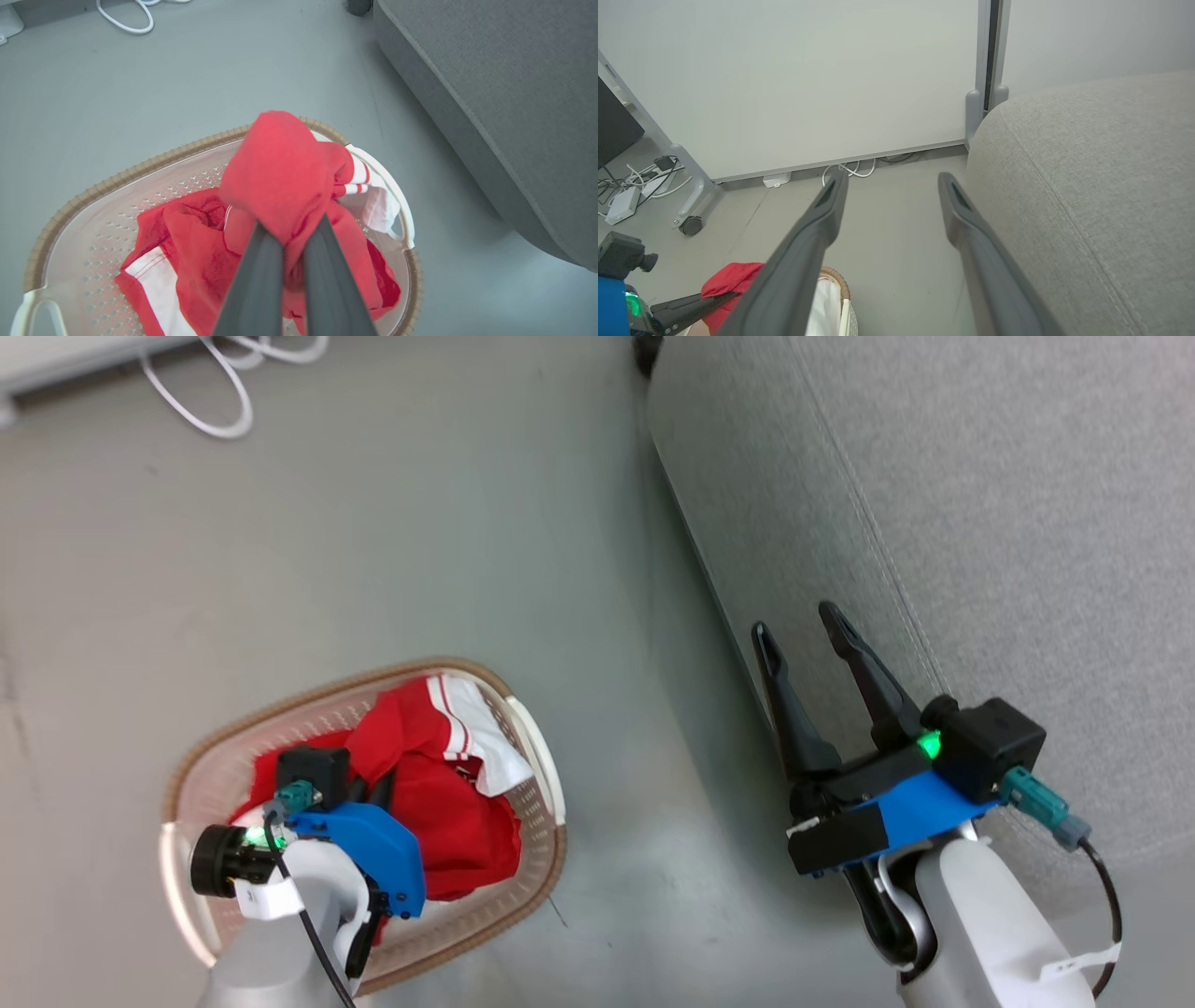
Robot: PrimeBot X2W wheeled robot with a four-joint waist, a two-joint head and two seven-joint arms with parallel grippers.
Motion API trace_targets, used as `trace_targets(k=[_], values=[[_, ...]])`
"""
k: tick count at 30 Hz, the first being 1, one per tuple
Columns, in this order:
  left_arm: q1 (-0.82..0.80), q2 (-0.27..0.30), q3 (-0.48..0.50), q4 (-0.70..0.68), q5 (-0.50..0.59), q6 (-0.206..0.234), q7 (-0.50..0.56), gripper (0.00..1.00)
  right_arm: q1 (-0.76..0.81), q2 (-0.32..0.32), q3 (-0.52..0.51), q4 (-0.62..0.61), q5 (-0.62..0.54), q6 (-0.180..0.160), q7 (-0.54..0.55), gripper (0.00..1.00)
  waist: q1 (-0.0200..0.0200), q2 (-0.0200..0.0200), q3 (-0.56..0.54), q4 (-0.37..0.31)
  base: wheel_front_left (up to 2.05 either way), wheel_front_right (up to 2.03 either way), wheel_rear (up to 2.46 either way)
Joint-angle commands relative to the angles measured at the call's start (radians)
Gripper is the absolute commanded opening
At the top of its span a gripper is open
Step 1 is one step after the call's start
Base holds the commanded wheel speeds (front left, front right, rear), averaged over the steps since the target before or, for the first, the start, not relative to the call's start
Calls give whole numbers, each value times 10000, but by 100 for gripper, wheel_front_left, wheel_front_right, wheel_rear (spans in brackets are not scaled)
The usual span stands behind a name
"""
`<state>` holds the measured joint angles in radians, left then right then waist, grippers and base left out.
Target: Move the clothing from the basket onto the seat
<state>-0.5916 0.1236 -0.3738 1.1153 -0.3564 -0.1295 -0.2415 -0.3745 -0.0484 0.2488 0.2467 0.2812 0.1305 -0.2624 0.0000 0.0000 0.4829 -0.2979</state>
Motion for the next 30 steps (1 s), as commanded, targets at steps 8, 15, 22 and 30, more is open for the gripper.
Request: trace_targets(k=[8,15,22,30], values=[[599,-391,-641,-629,-340,-10,-216,0,990,-35,-364,582,-358,4,-24,100,0,0,-2495,1374,0,0,0],[926,-505,-1227,-1477,-664,-11,-245,0,1689,-35,-455,661,-499,4,235,100,0,0,-3679,1959,0,0,0],[872,-563,-2064,-2611,-924,-12,-248,0,2312,-35,-502,448,-583,4,578,100,0,0,-4404,2418,0,0,0],[101,-540,-3447,-3568,-1377,-12,-101,0,2743,-34,-403,152,-551,4,887,100,0,0,-4856,2694,0,0,0]])
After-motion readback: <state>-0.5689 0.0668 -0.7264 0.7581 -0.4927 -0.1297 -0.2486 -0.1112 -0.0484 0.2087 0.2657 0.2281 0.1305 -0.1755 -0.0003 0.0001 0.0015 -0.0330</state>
